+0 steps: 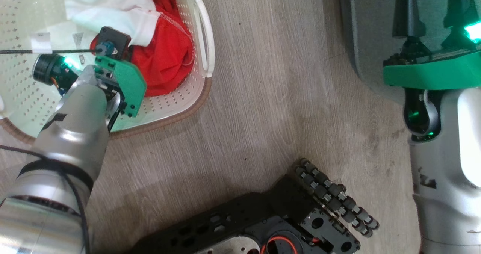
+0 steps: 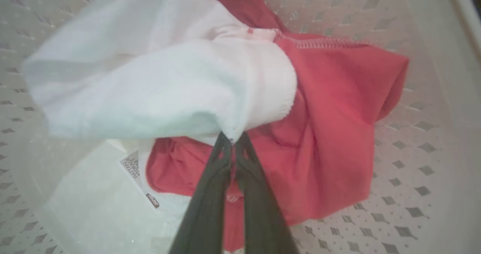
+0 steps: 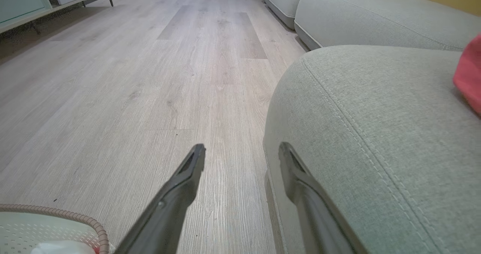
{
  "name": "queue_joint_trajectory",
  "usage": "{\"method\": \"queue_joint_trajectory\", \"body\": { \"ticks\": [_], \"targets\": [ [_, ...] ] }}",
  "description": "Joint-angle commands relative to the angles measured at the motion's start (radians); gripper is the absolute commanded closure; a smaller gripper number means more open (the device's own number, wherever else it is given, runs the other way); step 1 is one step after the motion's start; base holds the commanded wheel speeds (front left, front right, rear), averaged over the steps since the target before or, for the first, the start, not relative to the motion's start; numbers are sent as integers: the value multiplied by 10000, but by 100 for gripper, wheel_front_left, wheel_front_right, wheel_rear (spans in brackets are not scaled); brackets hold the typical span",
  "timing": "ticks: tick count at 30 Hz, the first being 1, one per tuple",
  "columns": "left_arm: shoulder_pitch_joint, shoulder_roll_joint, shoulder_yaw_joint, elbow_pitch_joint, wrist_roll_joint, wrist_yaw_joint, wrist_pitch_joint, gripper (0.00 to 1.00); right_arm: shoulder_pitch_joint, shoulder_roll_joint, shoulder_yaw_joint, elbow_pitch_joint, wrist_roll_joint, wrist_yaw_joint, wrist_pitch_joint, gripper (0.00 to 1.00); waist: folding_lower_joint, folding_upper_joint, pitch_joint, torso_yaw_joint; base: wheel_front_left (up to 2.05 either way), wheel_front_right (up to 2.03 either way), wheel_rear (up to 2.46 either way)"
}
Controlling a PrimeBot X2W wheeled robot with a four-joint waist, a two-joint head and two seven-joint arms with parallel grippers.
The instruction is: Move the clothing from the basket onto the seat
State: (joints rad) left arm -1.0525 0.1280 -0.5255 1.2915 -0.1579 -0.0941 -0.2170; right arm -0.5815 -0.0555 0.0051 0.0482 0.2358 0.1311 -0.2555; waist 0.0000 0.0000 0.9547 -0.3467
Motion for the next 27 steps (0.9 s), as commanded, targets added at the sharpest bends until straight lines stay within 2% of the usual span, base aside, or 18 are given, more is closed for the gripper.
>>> {"method": "queue_joint_trajectory", "body": {
  "ticks": [1, 10, 27],
  "targets": [
    [26, 128, 78, -64, -24, -12, -84, 100, 405, 52, 42, -292, 83, -4, -63, 0, 0, 0, -32, -13, 0, 0, 0],
    [225, 183, 433, -209, -630, -159, -396, 100, -170, 52, 235, 24, 287, -4, -63, 0, 0, 0, -680, -75, 0, 0, 0],
    [2595, -380, 1325, -3393, -1278, -258, -446, 100, 23, -149, 478, 1333, -168, -4, -63, 0, 0, 0, -4082, 1537, 0, 0, 0]
  ]
}}
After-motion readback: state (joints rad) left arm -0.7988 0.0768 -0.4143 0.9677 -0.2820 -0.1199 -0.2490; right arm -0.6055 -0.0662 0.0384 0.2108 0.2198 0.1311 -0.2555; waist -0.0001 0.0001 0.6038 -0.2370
